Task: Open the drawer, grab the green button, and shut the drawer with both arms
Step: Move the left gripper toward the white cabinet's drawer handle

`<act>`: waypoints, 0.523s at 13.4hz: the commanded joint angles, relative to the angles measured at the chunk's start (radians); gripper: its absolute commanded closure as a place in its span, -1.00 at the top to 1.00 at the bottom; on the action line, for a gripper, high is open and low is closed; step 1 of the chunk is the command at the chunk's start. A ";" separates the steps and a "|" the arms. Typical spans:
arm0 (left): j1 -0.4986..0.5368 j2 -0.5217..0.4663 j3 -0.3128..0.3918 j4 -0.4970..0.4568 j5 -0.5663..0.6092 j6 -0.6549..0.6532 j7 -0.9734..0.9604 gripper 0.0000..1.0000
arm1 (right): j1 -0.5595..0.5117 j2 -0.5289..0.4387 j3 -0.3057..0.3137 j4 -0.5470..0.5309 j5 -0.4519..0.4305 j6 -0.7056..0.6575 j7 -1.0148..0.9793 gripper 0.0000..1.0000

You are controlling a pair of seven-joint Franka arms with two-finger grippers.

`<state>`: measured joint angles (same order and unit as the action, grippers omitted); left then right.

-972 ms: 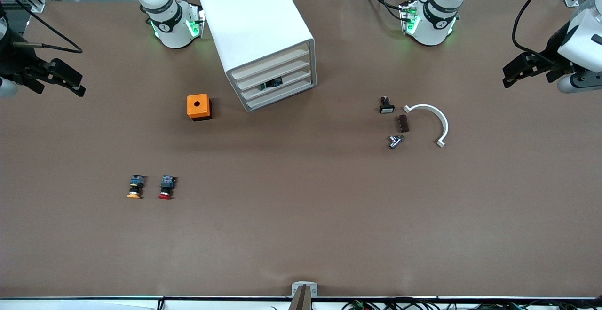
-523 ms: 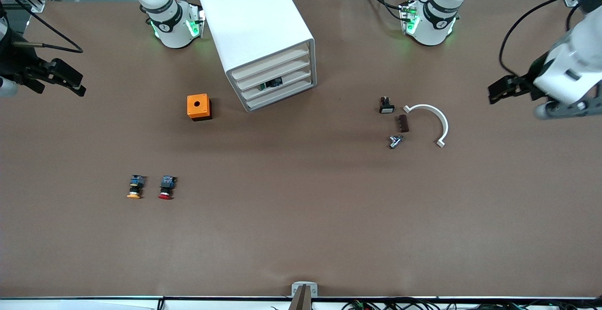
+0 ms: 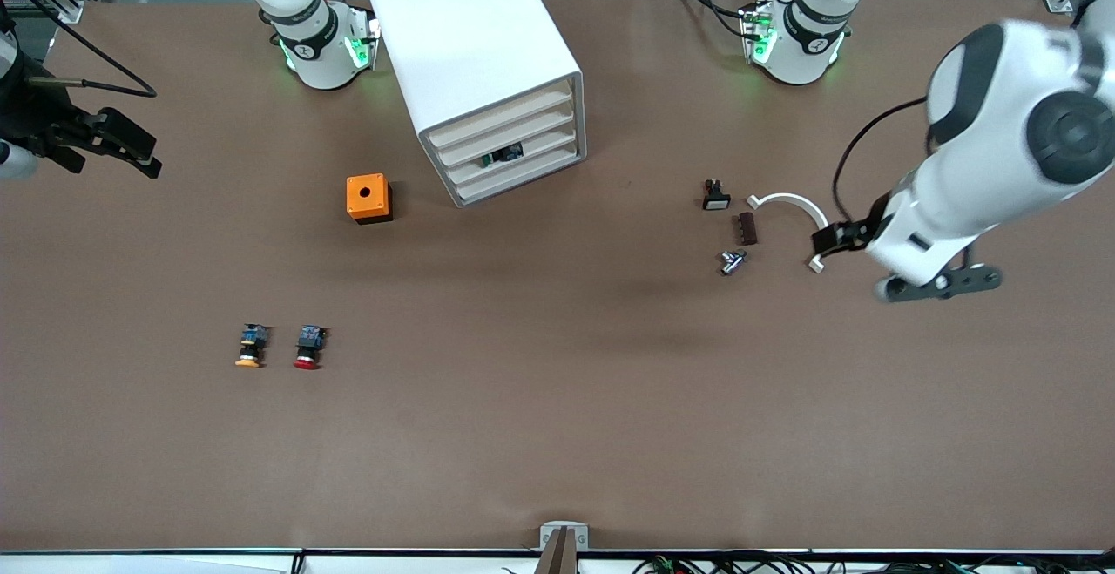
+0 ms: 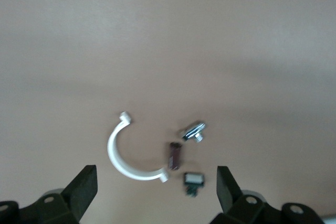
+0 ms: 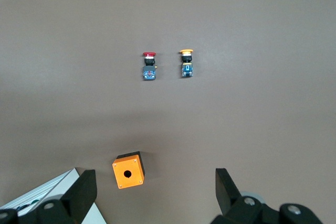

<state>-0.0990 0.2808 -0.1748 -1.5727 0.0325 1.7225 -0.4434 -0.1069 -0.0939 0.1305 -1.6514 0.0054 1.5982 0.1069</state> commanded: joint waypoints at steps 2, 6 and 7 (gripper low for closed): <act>-0.053 0.174 0.000 0.080 -0.019 0.040 -0.219 0.99 | 0.009 0.008 0.001 0.018 -0.015 -0.007 -0.009 1.00; -0.148 0.351 0.002 0.192 -0.072 0.043 -0.522 0.99 | 0.023 0.006 0.000 0.016 -0.016 -0.015 -0.009 1.00; -0.177 0.388 0.002 0.219 -0.074 0.043 -0.634 0.99 | 0.021 0.008 0.001 0.016 -0.016 -0.015 -0.009 1.00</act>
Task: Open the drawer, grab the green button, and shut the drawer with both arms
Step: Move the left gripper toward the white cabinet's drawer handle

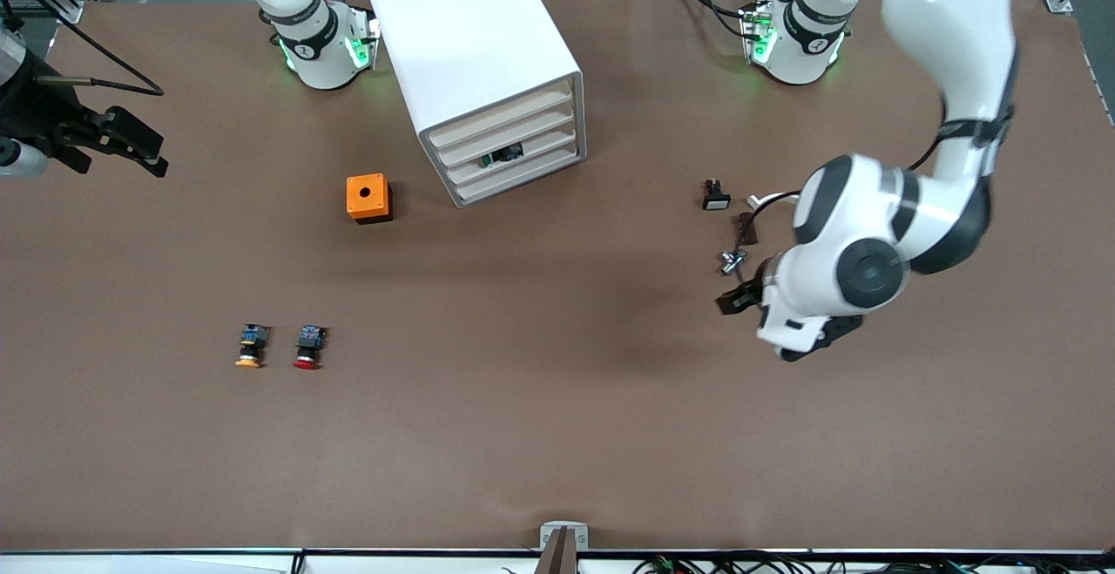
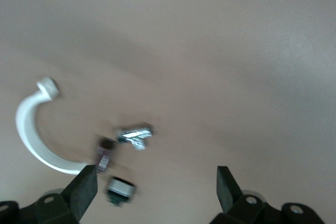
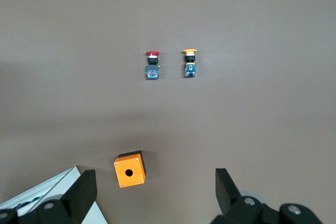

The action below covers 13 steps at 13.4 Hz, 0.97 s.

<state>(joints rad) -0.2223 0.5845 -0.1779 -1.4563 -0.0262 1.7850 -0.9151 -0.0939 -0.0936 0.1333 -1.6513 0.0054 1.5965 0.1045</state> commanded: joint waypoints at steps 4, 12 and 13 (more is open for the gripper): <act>-0.126 0.175 0.005 0.120 -0.166 0.066 -0.385 0.99 | 0.005 0.014 -0.003 0.013 -0.018 -0.023 -0.074 1.00; -0.215 0.265 0.005 0.111 -0.528 0.073 -0.846 1.00 | -0.003 0.035 -0.008 0.010 -0.021 -0.046 -0.080 1.00; -0.213 0.273 0.005 0.099 -0.611 0.067 -0.872 1.00 | -0.004 0.038 -0.008 0.010 -0.021 -0.050 -0.080 1.00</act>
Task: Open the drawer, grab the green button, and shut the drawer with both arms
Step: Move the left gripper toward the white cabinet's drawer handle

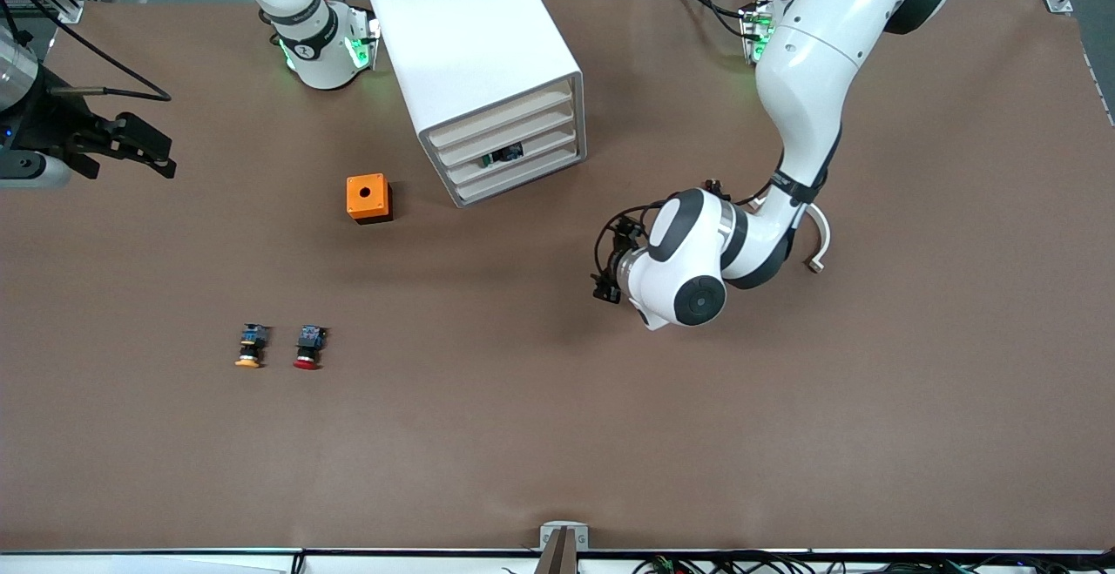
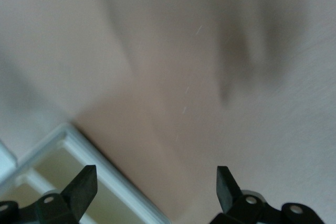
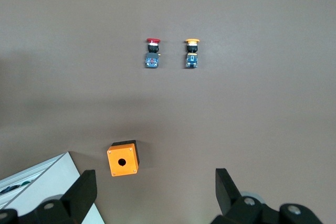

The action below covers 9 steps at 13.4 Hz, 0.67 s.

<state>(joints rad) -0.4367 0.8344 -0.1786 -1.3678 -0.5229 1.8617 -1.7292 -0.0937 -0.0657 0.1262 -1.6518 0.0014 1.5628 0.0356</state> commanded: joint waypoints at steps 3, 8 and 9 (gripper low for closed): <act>-0.002 0.035 0.005 -0.028 -0.259 -0.016 -0.111 0.99 | -0.003 0.014 -0.002 0.010 -0.018 -0.029 -0.010 0.99; -0.045 0.061 0.005 -0.048 -0.463 -0.074 -0.283 0.95 | -0.003 0.014 -0.002 0.010 -0.018 -0.056 -0.002 1.00; -0.053 0.074 0.005 -0.047 -0.463 -0.134 -0.312 0.92 | -0.003 0.014 -0.002 0.010 -0.018 -0.056 -0.002 1.00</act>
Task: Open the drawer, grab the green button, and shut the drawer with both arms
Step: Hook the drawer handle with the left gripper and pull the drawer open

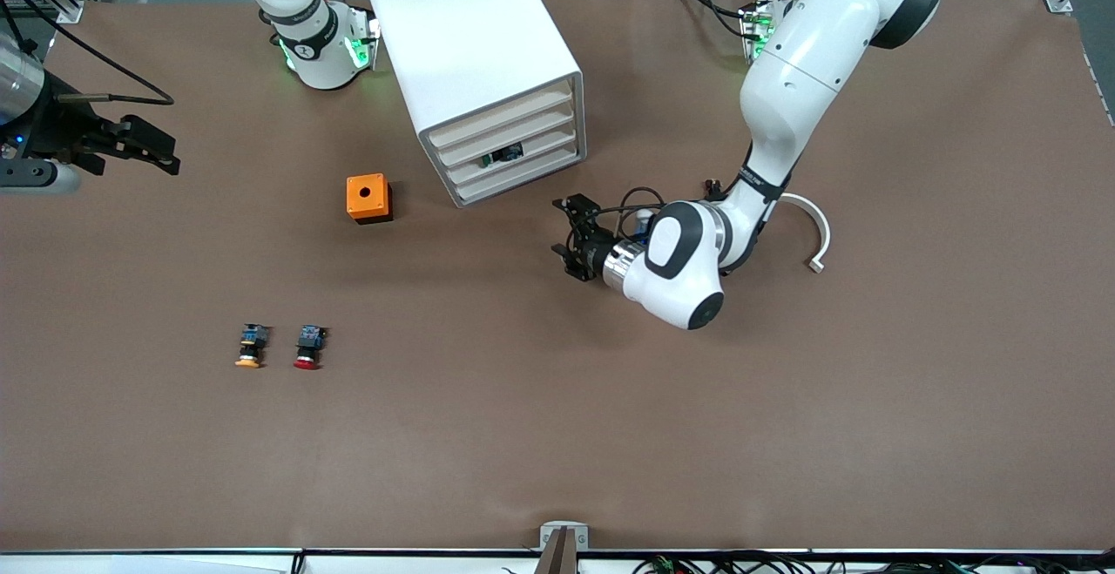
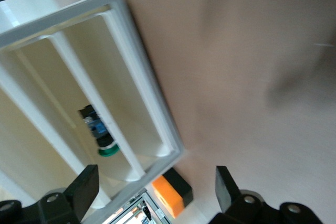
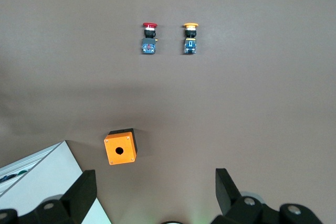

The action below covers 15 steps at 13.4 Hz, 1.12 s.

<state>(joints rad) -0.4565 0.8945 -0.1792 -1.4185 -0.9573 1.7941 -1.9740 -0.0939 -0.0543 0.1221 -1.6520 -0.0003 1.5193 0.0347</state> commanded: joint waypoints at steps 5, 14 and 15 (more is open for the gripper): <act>-0.077 0.061 0.006 0.004 -0.028 -0.252 -0.132 0.56 | 0.000 0.001 0.001 0.011 -0.018 -0.024 0.002 1.00; -0.143 0.095 0.009 0.006 -0.021 -0.254 -0.292 -0.23 | 0.002 0.001 0.002 0.009 -0.020 -0.025 0.004 1.00; -0.145 0.093 0.009 0.007 -0.017 -0.254 -0.290 -0.61 | 0.002 0.001 0.002 0.011 -0.021 -0.025 0.004 1.00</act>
<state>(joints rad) -0.5967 0.9859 -0.1791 -1.4239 -0.9648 1.5589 -2.2463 -0.0939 -0.0543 0.1221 -1.6520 -0.0012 1.5063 0.0347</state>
